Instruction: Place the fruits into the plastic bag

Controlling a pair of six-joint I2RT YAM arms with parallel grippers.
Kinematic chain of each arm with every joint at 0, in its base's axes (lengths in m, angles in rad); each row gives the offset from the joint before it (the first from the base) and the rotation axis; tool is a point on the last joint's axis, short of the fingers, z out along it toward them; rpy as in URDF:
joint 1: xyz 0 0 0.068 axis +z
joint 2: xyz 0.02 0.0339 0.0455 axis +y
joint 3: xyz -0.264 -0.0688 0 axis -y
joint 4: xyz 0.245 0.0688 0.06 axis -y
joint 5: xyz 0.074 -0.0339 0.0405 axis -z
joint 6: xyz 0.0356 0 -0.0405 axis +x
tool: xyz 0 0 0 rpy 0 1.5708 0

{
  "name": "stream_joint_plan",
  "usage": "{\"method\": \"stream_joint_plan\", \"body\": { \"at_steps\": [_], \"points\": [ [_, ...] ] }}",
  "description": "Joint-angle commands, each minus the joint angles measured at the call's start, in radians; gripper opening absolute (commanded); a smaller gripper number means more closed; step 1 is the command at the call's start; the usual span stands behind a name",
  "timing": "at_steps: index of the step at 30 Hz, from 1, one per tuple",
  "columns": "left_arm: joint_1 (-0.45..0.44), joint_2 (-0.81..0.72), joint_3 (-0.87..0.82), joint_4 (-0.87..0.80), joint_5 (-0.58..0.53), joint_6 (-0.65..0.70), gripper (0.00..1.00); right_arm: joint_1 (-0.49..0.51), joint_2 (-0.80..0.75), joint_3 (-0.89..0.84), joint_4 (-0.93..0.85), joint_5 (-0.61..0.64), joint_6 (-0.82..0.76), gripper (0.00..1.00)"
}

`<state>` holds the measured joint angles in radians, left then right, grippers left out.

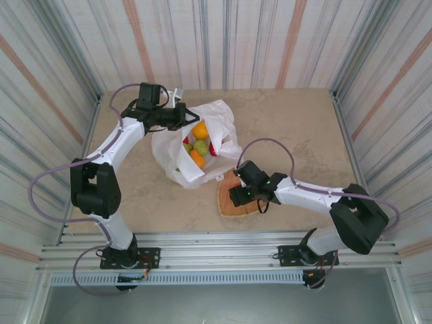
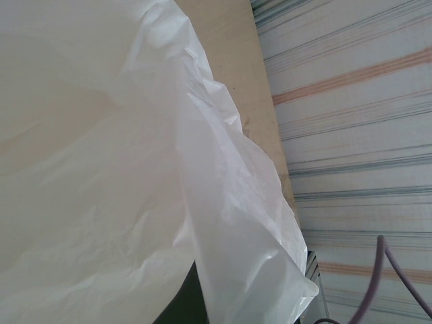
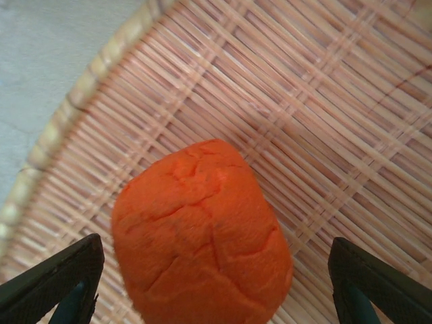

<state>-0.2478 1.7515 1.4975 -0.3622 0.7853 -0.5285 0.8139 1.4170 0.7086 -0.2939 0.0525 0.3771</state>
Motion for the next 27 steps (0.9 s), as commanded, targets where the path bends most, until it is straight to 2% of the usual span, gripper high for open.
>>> {"method": "stream_joint_plan", "body": {
  "at_steps": [1, 17, 22, 27],
  "points": [
    [0.005, 0.007, -0.008, -0.009, 0.009, -0.008, 0.00, 0.010, 0.031, 0.026, 0.027, 0.027, 0.038, 0.84],
    [0.005, 0.010, -0.005, -0.011, 0.011, -0.008, 0.00, 0.029, 0.058, 0.028, 0.053, 0.065, 0.026, 0.62],
    [0.005, 0.011, -0.006, -0.010, 0.011, -0.010, 0.00, 0.040, -0.013, 0.020, 0.001, 0.106, 0.017, 0.58],
    [0.005, 0.009, -0.006, -0.009, 0.011, -0.011, 0.00, 0.042, -0.152, 0.001, -0.036, 0.139, 0.000, 0.55]
  ]
}}
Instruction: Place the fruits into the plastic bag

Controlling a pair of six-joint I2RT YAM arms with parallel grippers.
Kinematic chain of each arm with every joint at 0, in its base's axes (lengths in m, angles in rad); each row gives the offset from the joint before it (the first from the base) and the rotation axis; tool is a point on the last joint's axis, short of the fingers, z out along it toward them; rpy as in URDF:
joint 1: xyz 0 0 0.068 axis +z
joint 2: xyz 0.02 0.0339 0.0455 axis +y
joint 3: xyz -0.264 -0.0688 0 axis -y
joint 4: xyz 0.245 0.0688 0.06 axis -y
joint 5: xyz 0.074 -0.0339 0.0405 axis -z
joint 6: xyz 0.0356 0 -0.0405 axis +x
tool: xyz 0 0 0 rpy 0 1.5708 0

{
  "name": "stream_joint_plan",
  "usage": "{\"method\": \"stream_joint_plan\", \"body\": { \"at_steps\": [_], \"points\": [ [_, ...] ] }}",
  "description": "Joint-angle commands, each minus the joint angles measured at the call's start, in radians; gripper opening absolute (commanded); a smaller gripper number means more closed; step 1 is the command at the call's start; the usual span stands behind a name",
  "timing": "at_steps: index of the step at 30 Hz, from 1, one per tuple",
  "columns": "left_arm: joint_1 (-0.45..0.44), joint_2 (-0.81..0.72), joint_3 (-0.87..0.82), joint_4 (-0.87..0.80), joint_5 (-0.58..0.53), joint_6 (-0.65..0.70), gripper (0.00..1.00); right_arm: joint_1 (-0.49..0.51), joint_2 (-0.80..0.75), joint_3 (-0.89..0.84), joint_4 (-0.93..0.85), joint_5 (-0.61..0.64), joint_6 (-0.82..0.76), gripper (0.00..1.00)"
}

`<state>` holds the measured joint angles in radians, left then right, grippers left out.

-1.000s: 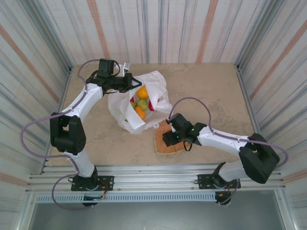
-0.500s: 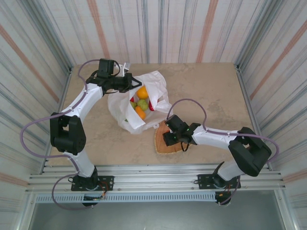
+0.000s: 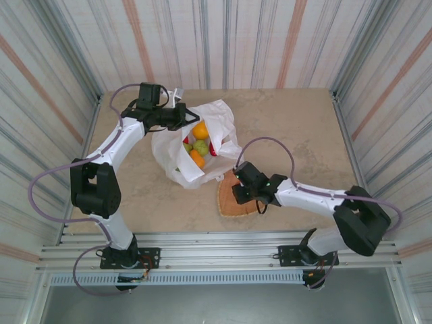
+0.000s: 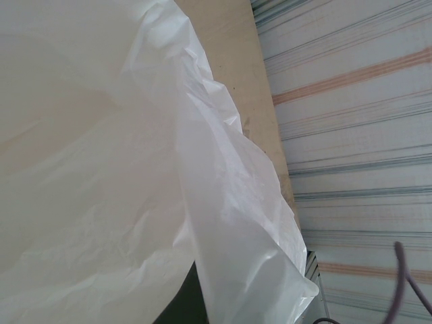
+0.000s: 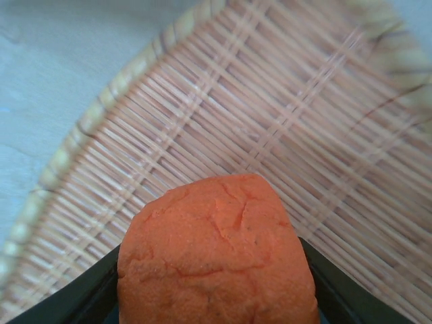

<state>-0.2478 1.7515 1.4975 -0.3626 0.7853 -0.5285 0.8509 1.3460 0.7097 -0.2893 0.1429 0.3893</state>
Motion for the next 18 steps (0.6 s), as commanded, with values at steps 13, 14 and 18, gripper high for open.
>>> {"method": "stream_joint_plan", "body": {
  "at_steps": [13, 14, 18],
  "points": [
    [0.006, 0.015, -0.007, -0.009, 0.012, -0.013, 0.00, 0.005, -0.276, 0.079, 0.031, 0.007, -0.076, 0.51],
    [0.005, 0.014, -0.006, -0.009, 0.013, -0.014, 0.00, 0.007, -0.263, 0.096, 0.037, -0.003, -0.079, 0.51],
    [0.006, 0.016, -0.006, -0.009, 0.014, -0.014, 0.00, 0.024, -0.196, 0.157, 0.080, -0.035, -0.093, 0.51]
  ]
}}
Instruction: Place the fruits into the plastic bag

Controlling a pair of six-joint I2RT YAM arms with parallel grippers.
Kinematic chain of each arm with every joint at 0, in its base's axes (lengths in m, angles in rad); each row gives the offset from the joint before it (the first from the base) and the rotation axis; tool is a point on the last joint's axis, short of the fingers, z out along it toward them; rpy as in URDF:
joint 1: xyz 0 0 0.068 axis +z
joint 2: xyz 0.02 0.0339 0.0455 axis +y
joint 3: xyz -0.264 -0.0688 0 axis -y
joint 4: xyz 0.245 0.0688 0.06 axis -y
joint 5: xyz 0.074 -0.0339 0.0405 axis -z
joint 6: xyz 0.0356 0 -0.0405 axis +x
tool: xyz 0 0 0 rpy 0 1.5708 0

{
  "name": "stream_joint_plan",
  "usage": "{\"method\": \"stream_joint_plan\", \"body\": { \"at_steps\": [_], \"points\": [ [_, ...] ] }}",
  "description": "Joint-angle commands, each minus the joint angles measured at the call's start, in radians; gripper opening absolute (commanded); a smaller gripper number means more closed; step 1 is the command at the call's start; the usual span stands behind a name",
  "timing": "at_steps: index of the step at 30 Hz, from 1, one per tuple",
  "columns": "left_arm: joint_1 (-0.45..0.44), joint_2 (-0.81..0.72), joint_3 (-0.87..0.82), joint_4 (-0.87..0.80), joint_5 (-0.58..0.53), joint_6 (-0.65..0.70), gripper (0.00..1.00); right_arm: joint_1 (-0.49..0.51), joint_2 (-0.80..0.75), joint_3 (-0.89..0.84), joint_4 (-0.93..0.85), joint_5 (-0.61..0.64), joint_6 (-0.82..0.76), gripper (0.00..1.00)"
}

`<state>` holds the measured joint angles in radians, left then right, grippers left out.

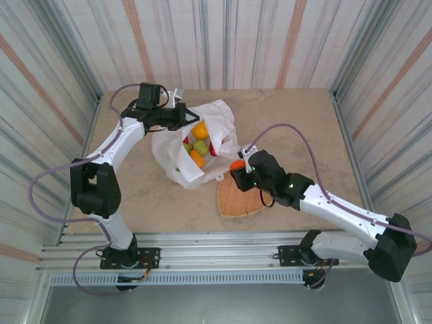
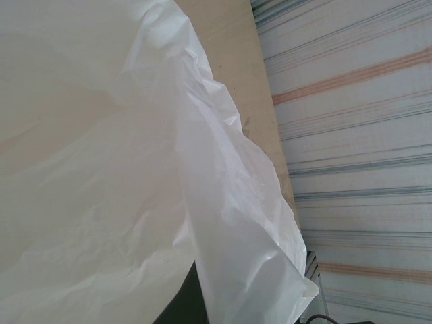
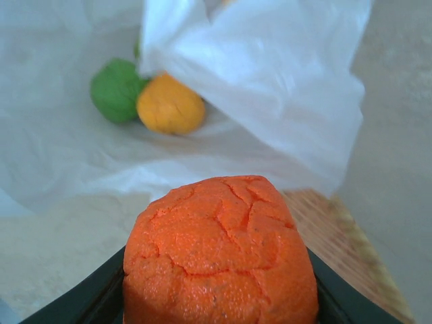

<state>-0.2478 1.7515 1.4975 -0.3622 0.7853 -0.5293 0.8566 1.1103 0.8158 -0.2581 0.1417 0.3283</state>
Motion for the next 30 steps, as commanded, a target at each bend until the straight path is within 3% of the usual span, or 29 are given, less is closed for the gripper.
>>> {"method": "stream_joint_plan", "body": {
  "at_steps": [1, 15, 30],
  "points": [
    [0.006, 0.017, -0.006, -0.009, 0.014, -0.014, 0.00, 0.023, 0.058, 0.063, 0.062, -0.040, -0.035, 0.51],
    [0.005, 0.022, -0.007, -0.009, 0.015, -0.012, 0.00, 0.068, 0.380, 0.210, 0.190, -0.054, -0.118, 0.51],
    [0.005, 0.015, -0.005, -0.009, 0.017, -0.014, 0.00, 0.006, 0.743, 0.445, 0.236, 0.015, -0.077, 0.52]
  ]
}}
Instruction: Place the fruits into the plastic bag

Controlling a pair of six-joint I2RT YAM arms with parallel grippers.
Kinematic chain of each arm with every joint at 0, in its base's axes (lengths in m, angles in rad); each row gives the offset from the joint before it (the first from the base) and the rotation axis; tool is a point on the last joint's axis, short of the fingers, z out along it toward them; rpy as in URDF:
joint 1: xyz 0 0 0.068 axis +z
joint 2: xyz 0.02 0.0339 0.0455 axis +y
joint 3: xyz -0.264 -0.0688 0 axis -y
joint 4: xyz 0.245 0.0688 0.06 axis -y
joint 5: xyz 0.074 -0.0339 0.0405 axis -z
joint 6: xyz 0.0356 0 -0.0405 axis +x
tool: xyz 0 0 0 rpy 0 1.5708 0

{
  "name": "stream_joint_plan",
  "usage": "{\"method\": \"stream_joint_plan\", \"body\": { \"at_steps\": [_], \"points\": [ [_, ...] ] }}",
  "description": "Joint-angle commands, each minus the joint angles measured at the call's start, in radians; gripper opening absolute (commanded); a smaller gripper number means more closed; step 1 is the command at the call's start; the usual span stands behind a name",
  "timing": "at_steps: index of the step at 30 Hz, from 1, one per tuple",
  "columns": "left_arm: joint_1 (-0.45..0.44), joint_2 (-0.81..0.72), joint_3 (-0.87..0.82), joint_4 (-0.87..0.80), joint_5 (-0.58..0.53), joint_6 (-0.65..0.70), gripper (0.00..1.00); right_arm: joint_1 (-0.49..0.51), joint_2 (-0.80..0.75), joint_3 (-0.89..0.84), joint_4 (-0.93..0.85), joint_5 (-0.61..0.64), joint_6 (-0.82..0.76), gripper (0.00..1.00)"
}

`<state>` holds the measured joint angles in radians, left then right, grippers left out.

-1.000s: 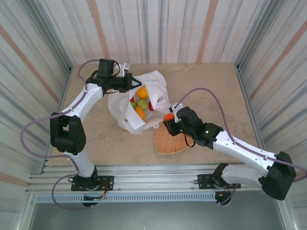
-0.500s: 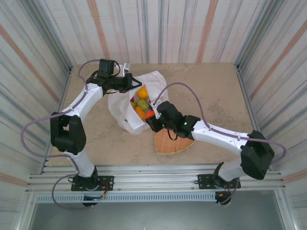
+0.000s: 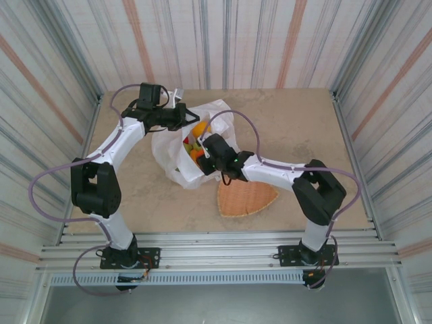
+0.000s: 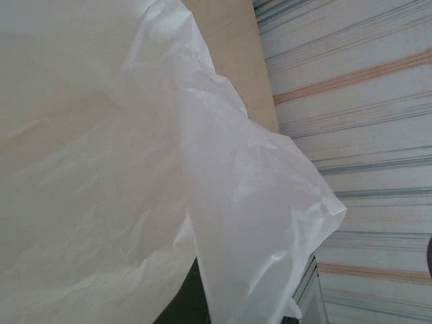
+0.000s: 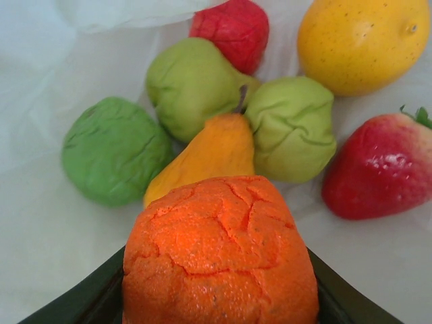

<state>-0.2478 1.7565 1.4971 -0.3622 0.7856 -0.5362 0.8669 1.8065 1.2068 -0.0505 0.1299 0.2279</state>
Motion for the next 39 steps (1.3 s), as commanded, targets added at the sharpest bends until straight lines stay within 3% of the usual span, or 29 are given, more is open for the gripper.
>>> {"method": "stream_joint_plan", "body": {
  "at_steps": [1, 10, 17, 25, 39],
  "points": [
    [0.006, 0.010, -0.006, -0.009, 0.017, -0.007, 0.00, -0.006, 0.069, 0.077, 0.035, 0.024, 0.035, 0.52],
    [0.006, 0.004, -0.005, -0.009, 0.017, -0.007, 0.00, -0.012, 0.194, 0.170, 0.161, 0.004, 0.146, 0.53],
    [0.006, 0.003, -0.005, -0.009, 0.018, -0.010, 0.00, -0.016, 0.219, 0.166, 0.246, 0.039, 0.140, 0.62],
    [0.006, 0.007, -0.007, -0.008, 0.018, -0.012, 0.00, -0.019, 0.175, 0.126, 0.249, 0.046, 0.130, 0.78],
    [0.005, 0.006, -0.007, -0.007, 0.018, -0.013, 0.00, -0.018, 0.089, 0.069, 0.238, 0.028, 0.108, 0.83]
  ]
}}
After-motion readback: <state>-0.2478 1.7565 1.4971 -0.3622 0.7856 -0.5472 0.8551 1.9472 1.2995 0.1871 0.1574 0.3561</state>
